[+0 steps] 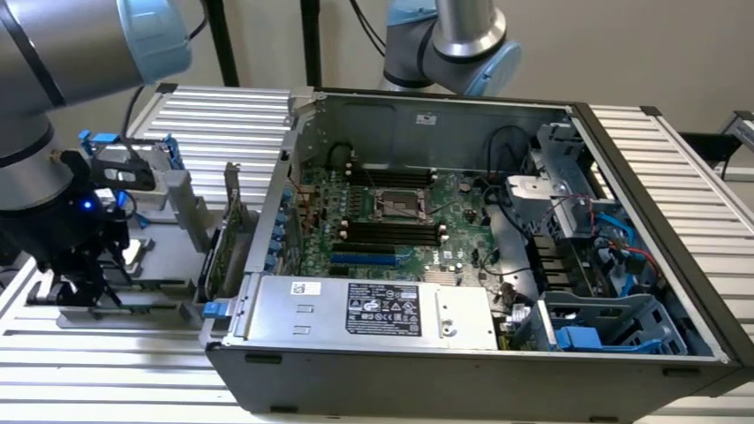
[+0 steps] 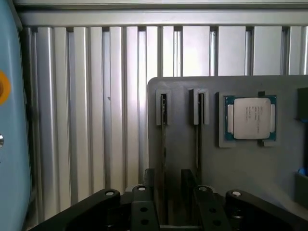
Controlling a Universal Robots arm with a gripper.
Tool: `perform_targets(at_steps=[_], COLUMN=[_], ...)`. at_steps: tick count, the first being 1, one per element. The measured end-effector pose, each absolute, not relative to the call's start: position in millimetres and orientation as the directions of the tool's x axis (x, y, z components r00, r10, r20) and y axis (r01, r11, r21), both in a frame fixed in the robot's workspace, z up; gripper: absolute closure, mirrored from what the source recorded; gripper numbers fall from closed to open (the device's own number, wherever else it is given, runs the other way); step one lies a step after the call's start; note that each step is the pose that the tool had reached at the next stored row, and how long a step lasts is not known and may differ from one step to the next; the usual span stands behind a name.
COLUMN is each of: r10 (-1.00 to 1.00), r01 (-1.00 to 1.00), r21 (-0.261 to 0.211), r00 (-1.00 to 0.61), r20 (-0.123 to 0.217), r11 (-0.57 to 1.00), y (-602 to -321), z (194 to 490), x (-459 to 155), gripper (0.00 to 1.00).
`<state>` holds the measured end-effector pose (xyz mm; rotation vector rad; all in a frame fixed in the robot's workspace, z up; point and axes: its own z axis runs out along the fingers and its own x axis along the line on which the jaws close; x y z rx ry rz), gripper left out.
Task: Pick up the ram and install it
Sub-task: 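Pick up the ram and move it above insertion slot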
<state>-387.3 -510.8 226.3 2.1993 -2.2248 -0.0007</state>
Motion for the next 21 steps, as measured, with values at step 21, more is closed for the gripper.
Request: perform_targets(at_steps=[21], r10=[-1.0], r01=[-1.0], r21=[0.02], r00=[0.0], r20=[-0.016], r11=[-0.001], y=[-513.5], z=[198.2], x=[-383.4], gripper=[0.64])
